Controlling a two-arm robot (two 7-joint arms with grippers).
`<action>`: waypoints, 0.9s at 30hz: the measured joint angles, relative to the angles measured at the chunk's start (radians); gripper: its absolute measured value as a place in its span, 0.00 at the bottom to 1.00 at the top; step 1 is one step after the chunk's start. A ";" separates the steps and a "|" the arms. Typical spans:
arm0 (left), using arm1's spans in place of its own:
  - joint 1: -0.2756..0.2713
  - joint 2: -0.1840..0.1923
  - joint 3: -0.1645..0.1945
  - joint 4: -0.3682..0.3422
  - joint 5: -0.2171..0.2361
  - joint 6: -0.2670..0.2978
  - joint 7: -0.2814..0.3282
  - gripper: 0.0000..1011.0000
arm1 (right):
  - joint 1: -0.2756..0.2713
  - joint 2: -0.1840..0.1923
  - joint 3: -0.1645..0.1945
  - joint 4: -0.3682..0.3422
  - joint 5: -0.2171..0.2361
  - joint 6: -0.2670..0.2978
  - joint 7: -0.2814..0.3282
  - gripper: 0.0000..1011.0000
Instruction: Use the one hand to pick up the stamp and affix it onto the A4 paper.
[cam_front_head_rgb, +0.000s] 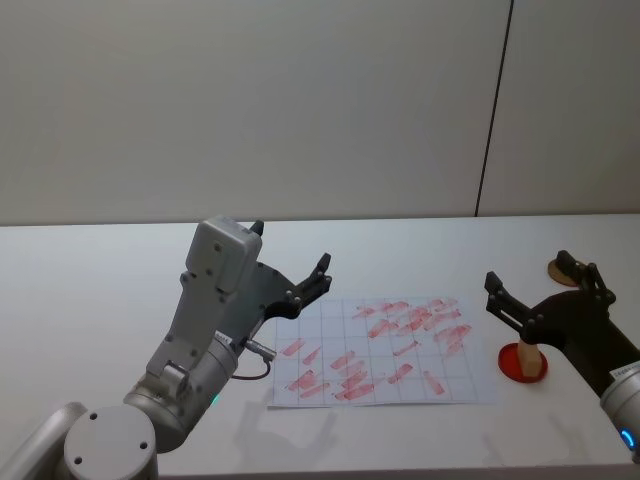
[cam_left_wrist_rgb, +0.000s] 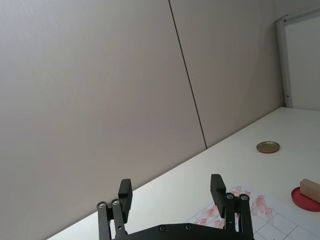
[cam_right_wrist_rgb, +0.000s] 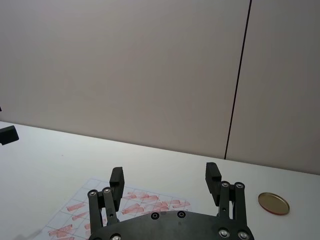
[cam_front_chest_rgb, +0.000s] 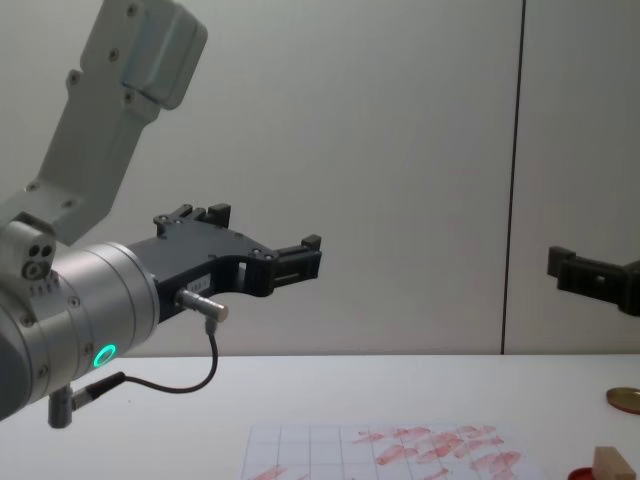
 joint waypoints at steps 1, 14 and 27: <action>0.000 0.000 0.000 0.000 0.000 0.000 0.000 0.98 | 0.000 0.000 0.000 0.000 0.000 0.000 0.000 0.99; 0.000 0.000 0.000 0.000 0.000 0.000 0.000 0.98 | 0.000 0.000 0.000 0.000 0.000 0.000 0.000 0.99; 0.000 0.000 0.000 0.000 0.000 0.000 0.000 0.98 | 0.000 0.000 0.000 0.000 0.000 0.000 0.000 0.99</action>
